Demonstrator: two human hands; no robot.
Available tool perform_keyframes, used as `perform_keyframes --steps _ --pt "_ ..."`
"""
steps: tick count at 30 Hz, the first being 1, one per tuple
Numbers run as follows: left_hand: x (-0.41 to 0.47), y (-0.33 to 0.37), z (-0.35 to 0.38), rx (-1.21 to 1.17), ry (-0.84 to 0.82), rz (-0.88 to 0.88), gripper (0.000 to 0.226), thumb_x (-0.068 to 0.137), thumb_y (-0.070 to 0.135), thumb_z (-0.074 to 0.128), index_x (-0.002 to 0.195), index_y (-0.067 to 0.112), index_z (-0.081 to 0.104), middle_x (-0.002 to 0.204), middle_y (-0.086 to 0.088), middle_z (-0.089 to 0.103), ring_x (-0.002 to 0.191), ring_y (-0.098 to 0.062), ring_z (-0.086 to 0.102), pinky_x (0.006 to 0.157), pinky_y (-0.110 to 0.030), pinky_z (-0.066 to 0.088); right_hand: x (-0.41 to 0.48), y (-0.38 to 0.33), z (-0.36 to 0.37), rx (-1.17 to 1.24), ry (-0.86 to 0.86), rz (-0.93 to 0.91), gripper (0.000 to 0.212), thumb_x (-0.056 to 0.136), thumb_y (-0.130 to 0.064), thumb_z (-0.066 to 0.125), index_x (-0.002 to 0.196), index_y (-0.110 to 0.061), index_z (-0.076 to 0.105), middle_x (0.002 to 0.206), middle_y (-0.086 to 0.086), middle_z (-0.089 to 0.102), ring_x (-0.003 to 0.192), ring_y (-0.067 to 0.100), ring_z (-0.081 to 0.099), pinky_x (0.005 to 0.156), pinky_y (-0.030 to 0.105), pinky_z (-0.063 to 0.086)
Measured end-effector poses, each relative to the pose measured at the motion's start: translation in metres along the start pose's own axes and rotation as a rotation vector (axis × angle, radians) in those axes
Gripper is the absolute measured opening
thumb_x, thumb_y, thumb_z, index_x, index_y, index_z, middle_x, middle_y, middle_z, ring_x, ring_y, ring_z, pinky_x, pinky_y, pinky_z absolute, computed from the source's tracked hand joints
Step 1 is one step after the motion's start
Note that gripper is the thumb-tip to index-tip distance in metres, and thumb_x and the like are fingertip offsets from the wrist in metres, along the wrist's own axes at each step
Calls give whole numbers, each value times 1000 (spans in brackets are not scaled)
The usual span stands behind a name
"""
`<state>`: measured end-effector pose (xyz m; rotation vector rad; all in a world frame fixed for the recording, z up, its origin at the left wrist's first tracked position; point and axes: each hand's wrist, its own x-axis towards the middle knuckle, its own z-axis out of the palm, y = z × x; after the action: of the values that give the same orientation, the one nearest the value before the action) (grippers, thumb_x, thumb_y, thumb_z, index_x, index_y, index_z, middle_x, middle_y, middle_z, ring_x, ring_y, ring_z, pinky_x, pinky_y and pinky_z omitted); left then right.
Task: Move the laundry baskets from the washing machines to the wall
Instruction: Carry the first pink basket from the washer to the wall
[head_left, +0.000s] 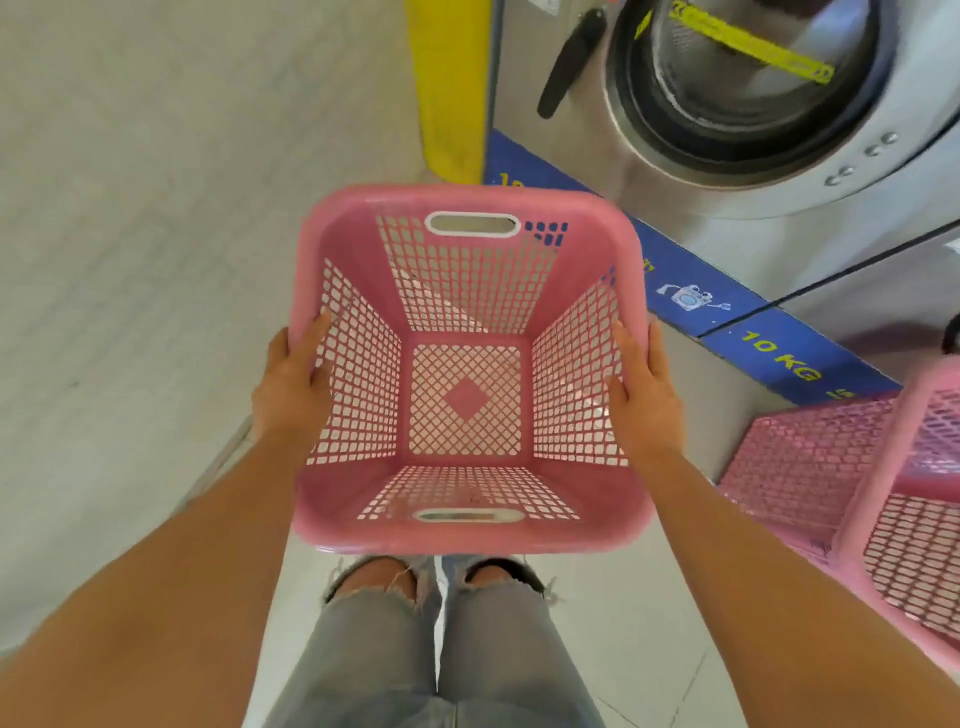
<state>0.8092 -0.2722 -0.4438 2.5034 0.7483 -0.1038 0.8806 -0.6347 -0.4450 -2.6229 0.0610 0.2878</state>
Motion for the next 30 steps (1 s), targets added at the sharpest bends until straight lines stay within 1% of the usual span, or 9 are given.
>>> perform_keyframes --steps 4,8,12,16,18,22,24,26,30 --pt "-43 -50 -23 -36 62 -137 59 96 15 48 147 43 37 150 -4 38 109 -40 60 90 -46 49 -16 -35 20 -37 -65 -101 63 94 -15 48 148 -40 30 163 -8 9 100 38 63 70 33 44" --pt "-87 -111 -44 -63 134 -260 60 95 13 50 146 41 39 149 -5 40 110 -37 60 87 -44 49 -40 -79 51 -66 -132 -212 65 94 -15 49 148 -43 27 163 -7 10 103 41 63 77 43 51" --pt "-134 -183 -62 -110 174 -364 62 93 14 50 145 46 37 145 -3 42 102 -37 62 77 -42 51 -76 -123 90 -83 -163 -338 66 93 -16 51 147 -44 28 162 -6 14 104 36 64 74 37 51" --pt "-187 -250 -79 -133 221 -472 63 93 14 49 143 49 36 146 -1 41 103 -35 62 78 -46 55 -113 -165 132 -98 -250 -466 66 95 -17 50 147 -47 24 162 -7 13 101 30 65 70 24 42" --pt "-211 -280 -86 -145 254 -532 62 93 14 48 143 48 37 146 -1 41 103 -35 62 76 -44 55 -131 -184 155 -106 -298 -509 66 96 -19 49 147 -49 20 162 -7 11 99 28 65 70 23 42" --pt "-251 -331 -95 -163 293 -637 59 95 16 46 144 48 36 148 0 39 101 -34 62 71 -40 52 -163 -218 199 -128 -363 -600 66 97 -20 48 147 -50 17 162 -7 9 85 25 67 62 22 47" --pt "-267 -352 -97 -142 313 -689 57 96 18 45 143 50 36 148 1 40 100 -31 62 61 -31 46 -176 -233 218 -136 -391 -632 67 97 -20 47 146 -52 15 162 -8 9 81 23 66 57 21 45" --pt "-279 -372 -96 -124 327 -742 57 95 20 46 141 52 36 146 0 42 100 -29 62 57 -25 40 -185 -246 236 -146 -416 -672 68 97 -19 47 146 -52 14 162 -9 9 79 22 66 56 24 47" --pt "-292 -408 -85 -142 351 -798 61 93 16 47 140 54 36 146 1 42 100 -33 63 66 -35 47 -194 -267 275 -165 -456 -738 65 97 -18 47 147 -47 18 161 -9 11 82 24 67 62 33 56"
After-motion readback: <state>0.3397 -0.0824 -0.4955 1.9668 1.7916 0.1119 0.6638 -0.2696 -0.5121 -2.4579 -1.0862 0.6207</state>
